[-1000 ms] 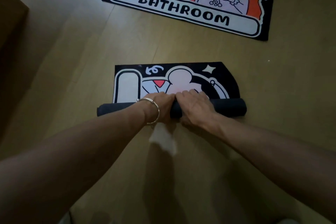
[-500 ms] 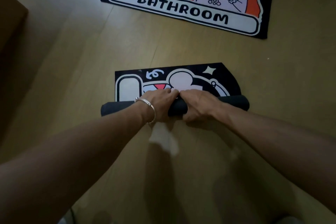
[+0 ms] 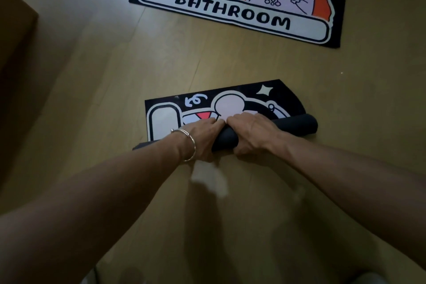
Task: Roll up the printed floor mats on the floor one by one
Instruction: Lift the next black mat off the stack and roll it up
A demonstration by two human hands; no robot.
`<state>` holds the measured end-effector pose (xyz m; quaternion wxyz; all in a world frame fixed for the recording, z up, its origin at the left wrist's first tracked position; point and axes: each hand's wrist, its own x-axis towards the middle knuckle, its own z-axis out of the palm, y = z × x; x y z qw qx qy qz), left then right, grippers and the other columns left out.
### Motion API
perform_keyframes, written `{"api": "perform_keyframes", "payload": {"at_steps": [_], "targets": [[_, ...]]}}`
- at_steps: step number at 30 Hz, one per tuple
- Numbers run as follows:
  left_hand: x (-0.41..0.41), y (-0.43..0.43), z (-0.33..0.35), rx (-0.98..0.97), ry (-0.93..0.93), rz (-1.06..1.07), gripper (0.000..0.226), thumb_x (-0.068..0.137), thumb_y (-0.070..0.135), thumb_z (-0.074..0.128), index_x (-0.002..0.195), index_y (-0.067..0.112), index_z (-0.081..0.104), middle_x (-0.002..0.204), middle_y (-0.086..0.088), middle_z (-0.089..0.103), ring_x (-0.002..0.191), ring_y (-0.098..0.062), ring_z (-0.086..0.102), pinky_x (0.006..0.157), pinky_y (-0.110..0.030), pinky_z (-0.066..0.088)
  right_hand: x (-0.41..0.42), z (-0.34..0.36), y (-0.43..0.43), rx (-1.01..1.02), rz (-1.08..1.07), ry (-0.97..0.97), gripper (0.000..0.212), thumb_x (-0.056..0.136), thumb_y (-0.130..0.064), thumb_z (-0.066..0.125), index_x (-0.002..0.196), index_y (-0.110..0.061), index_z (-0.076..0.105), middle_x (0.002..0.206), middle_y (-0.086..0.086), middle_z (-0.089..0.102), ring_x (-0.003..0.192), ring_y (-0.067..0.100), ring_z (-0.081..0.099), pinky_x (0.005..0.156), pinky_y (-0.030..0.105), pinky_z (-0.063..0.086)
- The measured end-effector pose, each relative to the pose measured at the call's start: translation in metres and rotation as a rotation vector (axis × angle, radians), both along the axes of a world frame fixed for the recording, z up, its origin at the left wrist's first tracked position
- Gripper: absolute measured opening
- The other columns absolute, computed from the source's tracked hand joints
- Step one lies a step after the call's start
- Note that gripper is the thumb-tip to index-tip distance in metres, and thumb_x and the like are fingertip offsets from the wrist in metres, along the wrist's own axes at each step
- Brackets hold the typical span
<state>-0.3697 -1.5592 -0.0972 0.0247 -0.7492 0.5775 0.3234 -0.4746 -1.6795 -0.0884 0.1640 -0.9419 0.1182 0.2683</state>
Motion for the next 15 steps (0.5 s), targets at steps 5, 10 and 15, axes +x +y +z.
{"api": "perform_keyframes", "payload": {"at_steps": [5, 10, 15], "targets": [[0.006, -0.013, 0.002, 0.15, 0.09, 0.004, 0.07, 0.073, 0.024, 0.077, 0.133, 0.019, 0.041, 0.122, -0.008, 0.057, 0.107, -0.024, 0.056, 0.092, -0.032, 0.046, -0.001, -0.001, 0.001, -0.068, 0.037, -0.019, 0.047, 0.078, -0.035, 0.067, 0.115, -0.022, 0.043, 0.104, 0.0, 0.053, 0.086, 0.016, 0.046, 0.086, 0.036, 0.041], [0.006, -0.011, 0.006, 0.075, 0.01, 0.035, 0.072, 0.072, 0.031, 0.076, 0.133, 0.021, 0.039, 0.124, -0.004, 0.055, 0.108, -0.022, 0.055, 0.087, -0.03, 0.044, 0.004, -0.001, -0.001, -0.06, 0.016, 0.015, 0.05, 0.078, -0.035, 0.068, 0.118, -0.021, 0.041, 0.106, 0.001, 0.053, 0.091, 0.019, 0.051, 0.086, 0.037, 0.039], [-0.018, 0.0, -0.006, -0.043, -0.263, 0.025, 0.066, 0.082, 0.028, 0.066, 0.136, 0.018, 0.028, 0.119, -0.007, 0.05, 0.107, -0.026, 0.053, 0.083, -0.039, 0.049, 0.005, 0.001, -0.002, -0.04, 0.011, 0.057, 0.047, 0.077, -0.035, 0.069, 0.114, -0.02, 0.042, 0.105, 0.001, 0.054, 0.088, 0.019, 0.05, 0.086, 0.038, 0.04]]}}
